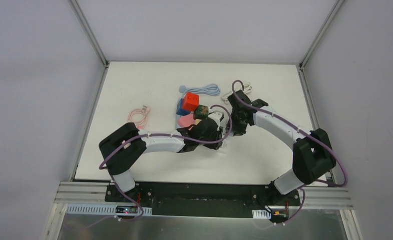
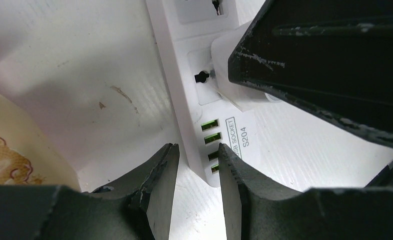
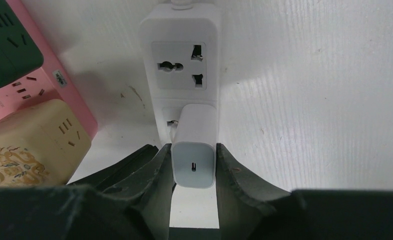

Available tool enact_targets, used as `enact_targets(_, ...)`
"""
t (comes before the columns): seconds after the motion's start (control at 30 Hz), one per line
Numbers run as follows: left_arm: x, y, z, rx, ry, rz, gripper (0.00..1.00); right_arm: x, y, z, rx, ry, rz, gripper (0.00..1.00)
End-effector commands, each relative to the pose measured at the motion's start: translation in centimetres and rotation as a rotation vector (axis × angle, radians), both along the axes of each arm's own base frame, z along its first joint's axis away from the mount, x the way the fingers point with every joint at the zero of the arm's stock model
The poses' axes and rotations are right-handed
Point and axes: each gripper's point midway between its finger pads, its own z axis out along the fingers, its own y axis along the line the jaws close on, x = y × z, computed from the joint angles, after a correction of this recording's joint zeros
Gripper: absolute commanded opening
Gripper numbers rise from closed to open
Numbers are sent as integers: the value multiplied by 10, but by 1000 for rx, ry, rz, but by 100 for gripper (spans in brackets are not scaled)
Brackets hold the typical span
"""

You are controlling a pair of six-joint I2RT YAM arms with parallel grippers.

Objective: Pull the plug off the socket

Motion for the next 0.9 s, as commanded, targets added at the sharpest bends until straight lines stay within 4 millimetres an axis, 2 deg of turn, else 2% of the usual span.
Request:
enact_targets(0.0,-11,5,-22,48,23,-31,37,15,21,36,84,-41,35,0)
enact_targets(0.3,-18,6,-37,73,68,-50,36,14,13,19,-33,-43,56,0)
enact_targets(0.57,-17,6,-37,89,61,-65,36,-7,17,-9,-46,-67,129,0)
enact_targets(0.77,-17,8,-36,106,50,-76,37,-1,39,22,-13,-44,151,0)
enact_targets(0.87,-17,11,-35,121,45,-83,37,4,42,34,12,-47,130,0)
